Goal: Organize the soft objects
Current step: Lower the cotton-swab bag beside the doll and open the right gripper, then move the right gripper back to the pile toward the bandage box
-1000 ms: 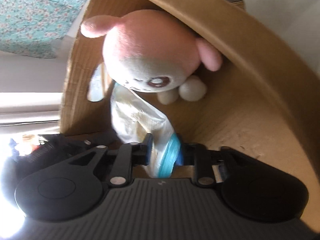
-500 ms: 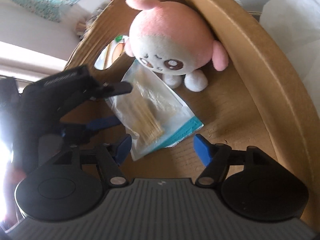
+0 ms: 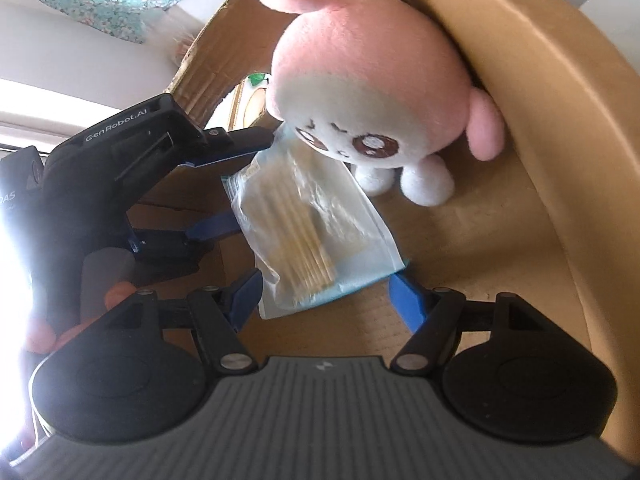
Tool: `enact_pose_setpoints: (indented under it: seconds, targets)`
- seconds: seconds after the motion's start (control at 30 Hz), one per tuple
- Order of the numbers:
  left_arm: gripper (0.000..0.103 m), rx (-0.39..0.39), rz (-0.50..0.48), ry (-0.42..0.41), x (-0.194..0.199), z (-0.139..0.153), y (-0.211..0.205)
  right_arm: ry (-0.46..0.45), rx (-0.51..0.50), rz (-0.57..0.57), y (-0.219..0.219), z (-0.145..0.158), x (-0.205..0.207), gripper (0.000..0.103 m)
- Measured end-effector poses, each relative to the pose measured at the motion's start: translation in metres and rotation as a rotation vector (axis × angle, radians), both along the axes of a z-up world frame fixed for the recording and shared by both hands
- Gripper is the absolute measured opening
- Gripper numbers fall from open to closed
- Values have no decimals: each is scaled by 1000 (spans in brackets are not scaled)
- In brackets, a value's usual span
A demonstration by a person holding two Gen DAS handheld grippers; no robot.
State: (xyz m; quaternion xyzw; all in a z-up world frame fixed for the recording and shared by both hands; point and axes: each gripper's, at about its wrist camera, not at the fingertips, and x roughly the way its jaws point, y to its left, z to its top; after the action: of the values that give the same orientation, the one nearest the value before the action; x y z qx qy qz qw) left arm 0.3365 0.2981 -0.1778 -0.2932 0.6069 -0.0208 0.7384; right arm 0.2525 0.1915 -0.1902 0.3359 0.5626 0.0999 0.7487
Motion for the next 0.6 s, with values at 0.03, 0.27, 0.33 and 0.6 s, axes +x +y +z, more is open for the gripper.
enact_pose_setpoints:
  seconds: [0.03, 0.27, 0.33, 0.6]
  targets:
    - [70, 5, -1, 0, -1, 1, -1, 0, -2, 3, 4, 0, 1, 71]
    - [80, 37, -14, -37, -16, 22, -2, -18, -30, 10, -21, 22, 4, 72]
    - [80, 49, -21, -58, -21, 30, -5, -35, -19, 14, -22, 25, 2, 73]
    - [80, 101, -16, -169, -39, 77, -10, -142, 19, 43, -50, 51, -13, 73]
